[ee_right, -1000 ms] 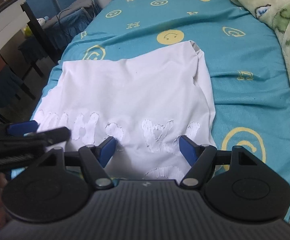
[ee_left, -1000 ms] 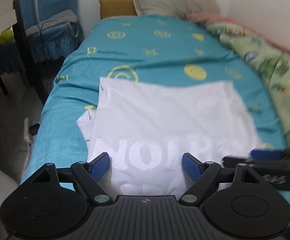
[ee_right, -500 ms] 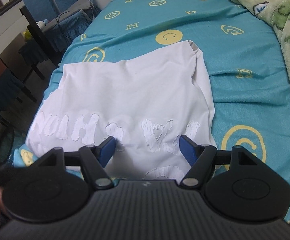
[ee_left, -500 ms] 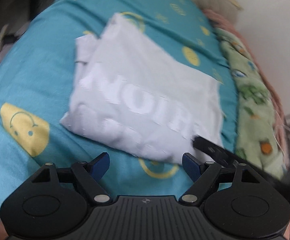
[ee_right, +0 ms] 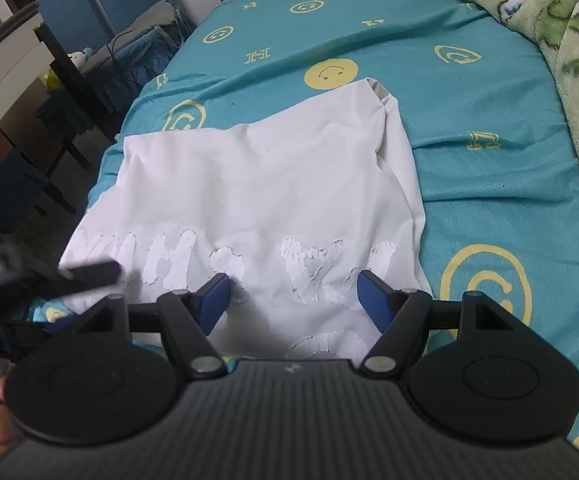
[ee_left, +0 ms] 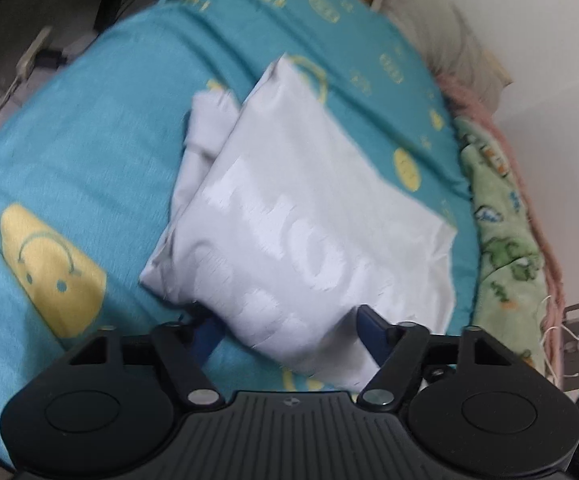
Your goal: Fold clothes
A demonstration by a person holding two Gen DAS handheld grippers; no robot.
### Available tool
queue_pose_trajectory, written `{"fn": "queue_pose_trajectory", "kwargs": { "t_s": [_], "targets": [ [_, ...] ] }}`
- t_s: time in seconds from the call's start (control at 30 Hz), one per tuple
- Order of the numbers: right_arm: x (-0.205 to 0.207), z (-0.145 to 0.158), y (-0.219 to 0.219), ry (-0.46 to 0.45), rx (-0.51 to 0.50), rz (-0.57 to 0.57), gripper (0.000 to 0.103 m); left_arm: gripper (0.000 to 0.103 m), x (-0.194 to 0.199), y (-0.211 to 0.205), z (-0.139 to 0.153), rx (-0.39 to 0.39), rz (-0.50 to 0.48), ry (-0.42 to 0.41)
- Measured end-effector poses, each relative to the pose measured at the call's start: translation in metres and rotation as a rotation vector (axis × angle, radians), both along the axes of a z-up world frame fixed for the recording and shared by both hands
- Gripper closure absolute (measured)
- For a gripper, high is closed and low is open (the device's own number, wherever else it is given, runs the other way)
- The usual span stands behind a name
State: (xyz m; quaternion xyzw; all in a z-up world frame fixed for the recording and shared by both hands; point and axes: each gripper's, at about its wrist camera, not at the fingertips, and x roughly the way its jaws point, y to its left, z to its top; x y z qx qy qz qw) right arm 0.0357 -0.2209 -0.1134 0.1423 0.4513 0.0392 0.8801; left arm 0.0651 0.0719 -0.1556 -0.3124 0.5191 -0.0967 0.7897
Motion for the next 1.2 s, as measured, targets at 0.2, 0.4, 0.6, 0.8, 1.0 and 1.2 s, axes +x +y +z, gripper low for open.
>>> {"fn": "queue_pose_trajectory", "kwargs": {
  "t_s": [0.2,0.4,0.6,0.8,1.0,1.2],
  "targets": [
    [-0.002,0.002,-0.001,-0.005,0.001,-0.01,0.031,0.053,-0.005,0.001,0.005,-0.021,0.018,-0.077],
    [-0.002,0.002,-0.004,-0.005,0.003,-0.022,0.031,0.062,-0.012,0.002,0.018,-0.098,0.044,-0.172],
    [-0.002,0.002,0.0,-0.003,-0.01,-0.007,0.031,0.053,0.001,0.009,-0.012,-0.093,0.086,-0.034],
    [-0.014,0.023,-0.014,-0.079,0.08,-0.079,0.03,0.062,0.001,0.003,-0.005,-0.067,0.079,-0.078],
    [-0.024,0.035,-0.036,-0.104,0.563,-0.072,0.015,0.076,-0.006,0.007,0.008,-0.109,0.094,-0.135],
    [-0.018,-0.011,-0.016,0.123,0.875,-0.073,0.015,0.079,-0.011,0.011,0.012,-0.156,0.115,-0.16]
  ]
}}
